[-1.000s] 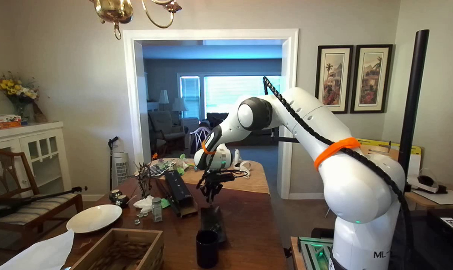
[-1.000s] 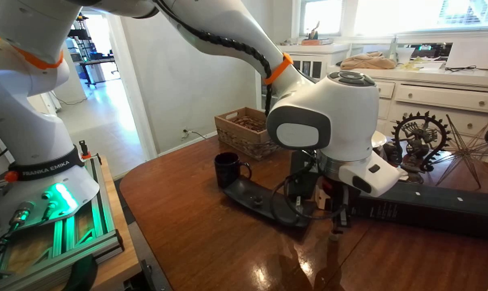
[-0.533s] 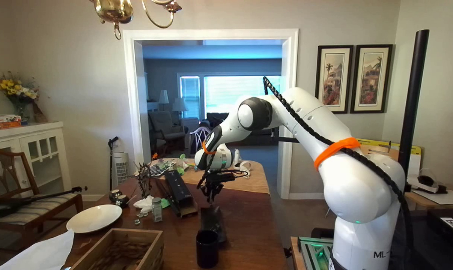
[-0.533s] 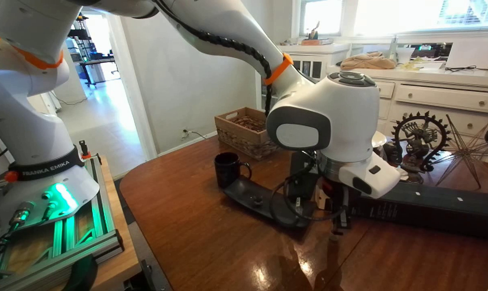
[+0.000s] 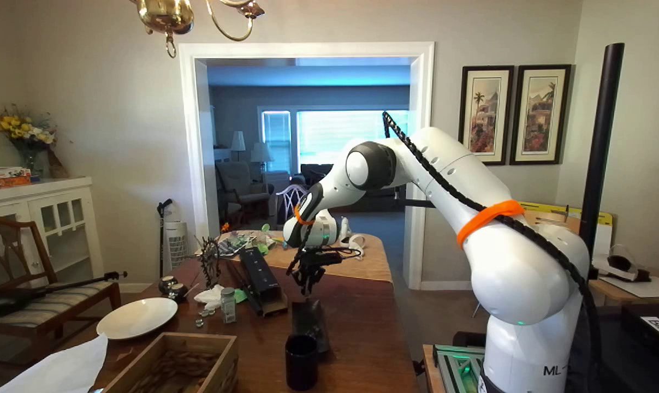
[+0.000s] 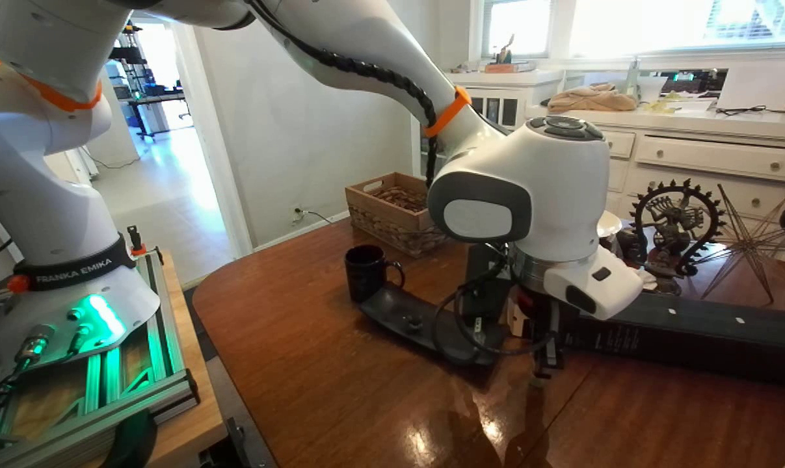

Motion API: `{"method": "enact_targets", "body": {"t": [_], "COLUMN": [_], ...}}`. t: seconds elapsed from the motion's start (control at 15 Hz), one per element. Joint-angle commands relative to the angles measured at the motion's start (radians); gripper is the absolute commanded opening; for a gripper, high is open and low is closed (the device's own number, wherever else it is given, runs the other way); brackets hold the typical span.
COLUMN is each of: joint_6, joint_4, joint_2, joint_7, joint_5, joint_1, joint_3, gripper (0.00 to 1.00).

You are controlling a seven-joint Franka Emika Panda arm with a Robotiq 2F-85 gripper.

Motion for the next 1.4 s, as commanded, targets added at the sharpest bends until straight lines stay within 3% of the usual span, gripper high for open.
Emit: {"method": "enact_targets", "body": {"t": [0.0, 0.27, 0.33, 0.4, 0.67, 1.07, 1.13, 1.2, 1.33], "joint_6": [0.004, 0.005, 0.006, 0.006, 0.006, 0.006, -0.001, -0.004, -0.015], "joint_4": [-0.005, -0.008, -0.009, -0.01, -0.011, -0.014, -0.016, -0.02, -0.026], "joint_2": [0.004, 0.004, 0.004, 0.004, 0.004, 0.0, -0.004, -0.01, -0.025], "joint_7": [0.015, 0.016, 0.017, 0.017, 0.016, 0.013, 0.013, 0.013, 0.01], "joint_5": [0.006, 0.005, 0.005, 0.005, 0.005, 0.007, 0.007, 0.009, 0.013], "joint_1": [0.004, 0.004, 0.004, 0.004, 0.004, 0.002, 0.001, 0.0, -0.002], "joint_3": [-0.007, -0.01, -0.011, -0.011, -0.01, -0.009, -0.008, -0.007, -0.002], "gripper": [0.06, 0.1, 0.48, 0.49, 0.67, 0.62, 0.65, 0.87, 0.91]}}
